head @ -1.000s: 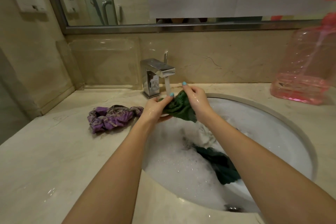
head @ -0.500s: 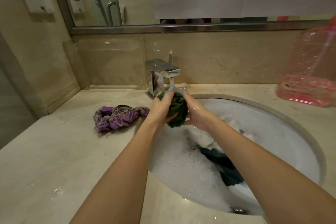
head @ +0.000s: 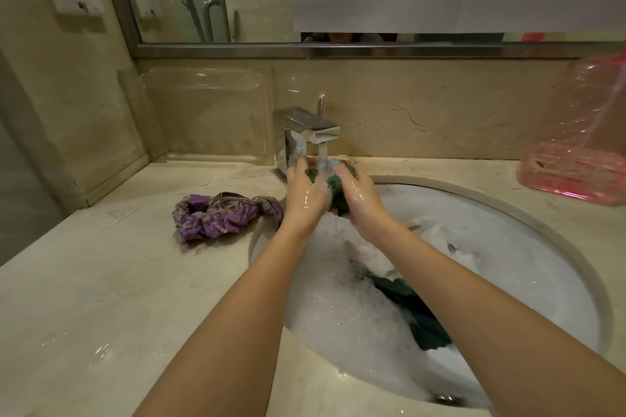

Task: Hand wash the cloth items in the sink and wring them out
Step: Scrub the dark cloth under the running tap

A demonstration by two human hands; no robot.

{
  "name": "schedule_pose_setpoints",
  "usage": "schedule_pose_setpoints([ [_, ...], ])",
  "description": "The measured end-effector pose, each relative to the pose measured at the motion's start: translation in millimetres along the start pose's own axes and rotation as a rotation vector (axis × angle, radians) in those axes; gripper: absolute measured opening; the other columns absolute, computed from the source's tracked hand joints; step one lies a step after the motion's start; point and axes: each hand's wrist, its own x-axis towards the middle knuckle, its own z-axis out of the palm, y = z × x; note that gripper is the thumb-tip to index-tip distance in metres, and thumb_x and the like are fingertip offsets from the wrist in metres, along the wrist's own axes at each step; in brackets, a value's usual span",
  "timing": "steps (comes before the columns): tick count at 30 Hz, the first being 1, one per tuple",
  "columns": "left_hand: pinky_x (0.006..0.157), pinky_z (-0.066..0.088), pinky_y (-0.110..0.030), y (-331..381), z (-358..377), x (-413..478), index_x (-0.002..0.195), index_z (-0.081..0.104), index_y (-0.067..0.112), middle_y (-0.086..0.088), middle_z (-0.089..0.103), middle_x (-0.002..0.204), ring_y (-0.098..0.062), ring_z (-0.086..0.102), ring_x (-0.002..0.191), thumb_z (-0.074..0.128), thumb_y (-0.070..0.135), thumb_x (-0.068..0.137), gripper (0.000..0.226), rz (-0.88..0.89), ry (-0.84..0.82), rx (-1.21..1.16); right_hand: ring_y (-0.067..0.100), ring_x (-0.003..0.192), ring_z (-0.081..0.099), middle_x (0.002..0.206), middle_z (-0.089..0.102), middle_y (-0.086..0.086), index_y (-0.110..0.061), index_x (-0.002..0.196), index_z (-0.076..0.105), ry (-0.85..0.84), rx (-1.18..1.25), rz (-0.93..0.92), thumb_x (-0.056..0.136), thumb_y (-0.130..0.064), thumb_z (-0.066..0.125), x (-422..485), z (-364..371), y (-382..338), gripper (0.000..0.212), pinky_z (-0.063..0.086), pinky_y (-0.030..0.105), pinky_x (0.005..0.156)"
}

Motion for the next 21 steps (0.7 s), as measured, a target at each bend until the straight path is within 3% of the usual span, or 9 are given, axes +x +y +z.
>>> schedule_pose_setpoints([
  [3,0.073,0.057,-0.037,0,0,4,0.092,0.053,0.019,-0.01,0.063,0.101,-0.029,0.063,0.093,0.054,0.028,0.091,0.009,-0.107,0.09,-0.232,0.023,0.085,0.068,0.088,0.07,0.006,-0.011,0.098,0.064,0.032,-0.16,-0.27,0.098,-0.027,0.054,-9,16,7,0.02,0.057,0.038,0.074],
  [4,0.069,0.053,-0.03,-1,-1,4,0.091,0.054,0.016,-0.009,0.063,0.095,-0.027,0.062,0.09,0.052,0.026,0.095,0.011,-0.154,0.112,-0.251,0.025,0.083,0.068,0.084,0.071,0.007,-0.01,0.09,0.067,0.041,-0.202,-0.317,0.096,-0.031,0.055,-12,20,9,0.025,0.057,0.043,0.076],
  [6,0.072,0.05,-0.031,-2,-5,3,0.091,0.059,0.015,-0.01,0.066,0.094,-0.028,0.063,0.09,0.043,0.032,0.102,0.026,-0.197,0.163,-0.115,0.025,0.078,0.067,0.077,0.07,0.008,-0.01,0.079,0.068,0.063,-0.285,-0.363,0.097,-0.038,0.052,-13,24,9,0.036,0.055,0.044,0.073],
  [8,0.08,0.052,-0.038,6,-5,-4,0.081,0.061,0.015,-0.013,0.068,0.091,-0.031,0.064,0.087,0.041,0.039,0.103,0.038,-0.178,0.188,-0.135,0.025,0.073,0.063,0.073,0.067,0.009,-0.011,0.073,0.064,0.105,-0.338,-0.333,0.101,-0.039,0.042,-10,22,2,0.046,0.051,0.04,0.07],
  [10,0.077,0.05,-0.038,21,1,-17,0.071,0.059,0.014,-0.009,0.066,0.08,-0.024,0.063,0.078,0.045,0.039,0.102,0.042,-0.151,0.145,-0.171,0.031,0.078,0.062,0.079,0.066,0.014,-0.011,0.073,0.062,0.168,-0.346,-0.24,0.103,-0.042,0.034,2,15,-3,0.051,0.05,0.042,0.074],
  [13,0.08,0.055,-0.04,29,11,-34,0.078,0.066,0.013,-0.013,0.07,0.084,-0.02,0.065,0.081,0.058,0.034,0.096,0.03,-0.067,0.012,-0.237,0.033,0.084,0.065,0.085,0.068,0.014,-0.015,0.075,0.063,0.234,-0.365,-0.201,0.102,-0.042,0.031,10,4,-2,0.05,0.053,0.052,0.081],
  [16,0.075,0.056,-0.035,33,12,-31,0.078,0.067,0.013,-0.011,0.071,0.082,-0.017,0.065,0.078,0.062,0.035,0.094,0.027,-0.051,-0.006,-0.233,0.025,0.075,0.064,0.074,0.064,0.004,-0.021,0.068,0.058,0.262,-0.343,-0.33,0.104,-0.036,0.033,-2,-2,-4,0.046,0.054,0.045,0.073],
  [21,0.073,0.052,-0.038,21,0,-12,0.074,0.065,0.012,-0.01,0.068,0.077,-0.027,0.065,0.077,0.049,0.037,0.099,0.038,-0.174,0.168,-0.117,0.015,0.063,0.056,0.062,0.059,-0.003,-0.022,0.062,0.057,0.106,-0.296,-0.432,0.102,-0.029,0.044,-11,11,-1,0.042,0.047,0.036,0.064],
])
